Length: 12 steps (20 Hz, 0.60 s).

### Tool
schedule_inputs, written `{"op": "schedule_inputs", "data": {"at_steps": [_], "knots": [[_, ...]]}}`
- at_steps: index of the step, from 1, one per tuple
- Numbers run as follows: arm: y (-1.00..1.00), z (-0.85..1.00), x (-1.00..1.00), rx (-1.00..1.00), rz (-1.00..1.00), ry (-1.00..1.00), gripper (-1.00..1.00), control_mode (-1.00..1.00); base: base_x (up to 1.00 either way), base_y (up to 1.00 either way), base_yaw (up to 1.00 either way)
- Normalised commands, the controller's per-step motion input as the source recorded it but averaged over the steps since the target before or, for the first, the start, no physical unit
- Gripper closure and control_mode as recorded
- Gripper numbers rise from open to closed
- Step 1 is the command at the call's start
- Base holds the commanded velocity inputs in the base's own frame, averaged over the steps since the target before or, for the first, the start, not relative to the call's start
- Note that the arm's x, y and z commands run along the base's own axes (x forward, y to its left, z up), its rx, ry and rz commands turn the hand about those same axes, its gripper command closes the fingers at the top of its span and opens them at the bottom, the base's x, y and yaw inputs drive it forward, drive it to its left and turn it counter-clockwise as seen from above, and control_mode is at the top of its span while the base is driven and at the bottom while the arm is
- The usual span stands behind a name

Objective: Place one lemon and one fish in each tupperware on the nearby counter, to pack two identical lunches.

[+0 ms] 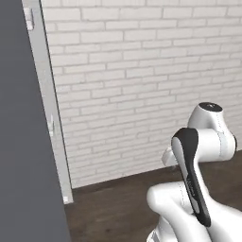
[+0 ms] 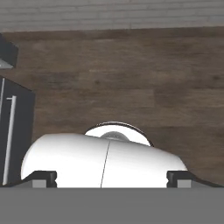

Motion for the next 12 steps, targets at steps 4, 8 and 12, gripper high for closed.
{"op": "schedule_inputs", "data": {"at_steps": [4,8,12], "knots": [[0.00,0.00,0.00,0.00,0.00,0.00,-1.00,1.00,1.00,-0.24,0.25],[0.00,0.00,0.00,0.00,0.00,0.00,-1.00,1.00,0.54,-0.11,0.46],[0.00,0.00,0.00,0.00,0.00,0.00,-1.00,1.00,-0.29,0.02,0.93]]}}
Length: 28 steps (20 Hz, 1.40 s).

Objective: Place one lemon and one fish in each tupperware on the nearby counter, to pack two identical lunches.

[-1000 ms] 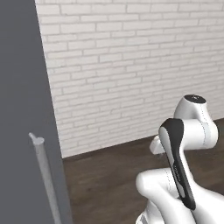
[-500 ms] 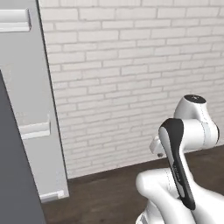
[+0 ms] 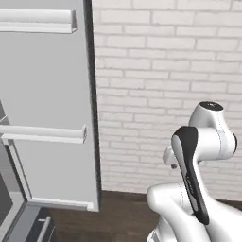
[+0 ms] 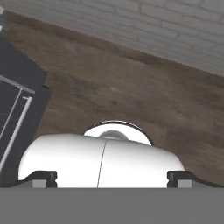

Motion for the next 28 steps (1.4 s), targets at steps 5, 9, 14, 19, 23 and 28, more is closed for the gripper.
{"op": "schedule_inputs", "data": {"at_steps": [5,9,14,19,23,28], "knots": [[0.00,0.00,0.00,0.00,0.00,0.00,-1.00,1.00,-0.20,0.01,1.00],[0.00,0.00,0.00,0.00,0.00,0.00,-1.00,1.00,-0.34,0.00,0.93],[0.00,0.00,0.00,0.00,0.00,0.00,-1.00,1.00,0.13,-0.14,0.80],[0.00,0.00,0.00,0.00,0.00,0.00,-1.00,1.00,0.42,-0.23,0.48],[0.00,0.00,0.00,0.00,0.00,0.00,-1.00,1.00,0.65,-0.06,0.19],[0.00,0.00,0.00,0.00,0.00,0.00,-1.00,1.00,0.18,0.24,0.27]]}}
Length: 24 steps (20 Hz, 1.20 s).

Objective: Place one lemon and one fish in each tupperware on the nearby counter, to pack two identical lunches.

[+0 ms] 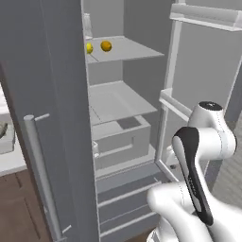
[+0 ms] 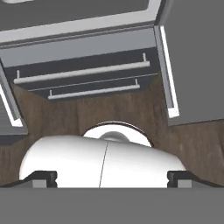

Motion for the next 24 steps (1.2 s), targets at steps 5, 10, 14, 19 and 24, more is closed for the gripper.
{"op": "schedule_inputs", "data": {"at_steps": [5,10,14,19,24], "knots": [[0.00,0.00,0.00,0.00,0.00,0.00,-1.00,1.00,-0.31,0.18,0.52],[0.00,0.00,0.00,0.00,0.00,0.00,-1.00,1.00,0.05,-0.49,0.33],[0.00,0.00,0.00,0.00,0.00,0.00,-1.00,1.00,0.05,-0.24,0.07],[0.00,0.00,0.00,0.00,0.00,0.00,-1.00,1.00,0.47,-0.03,0.07],[0.00,0.00,0.00,0.00,0.00,0.00,-1.00,1.00,0.64,-0.14,0.04]]}}
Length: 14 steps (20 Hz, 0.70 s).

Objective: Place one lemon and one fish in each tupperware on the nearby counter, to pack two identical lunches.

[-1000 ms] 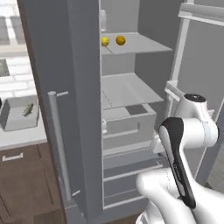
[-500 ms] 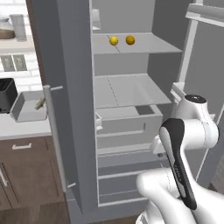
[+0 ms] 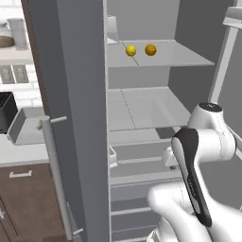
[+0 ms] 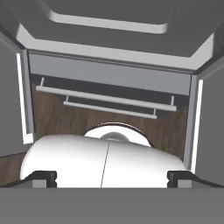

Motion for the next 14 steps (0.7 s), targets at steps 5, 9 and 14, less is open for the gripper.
{"op": "schedule_inputs", "data": {"at_steps": [5,9,14], "knots": [[0.00,0.00,0.00,0.00,0.00,0.00,-1.00,1.00,0.18,-0.03,0.00],[0.00,0.00,0.00,0.00,0.00,0.00,-1.00,1.00,0.00,0.00,0.00],[0.02,0.16,-0.03,-0.02,0.00,-0.12,-1.00,-1.00,0.00,0.00,0.00]]}}
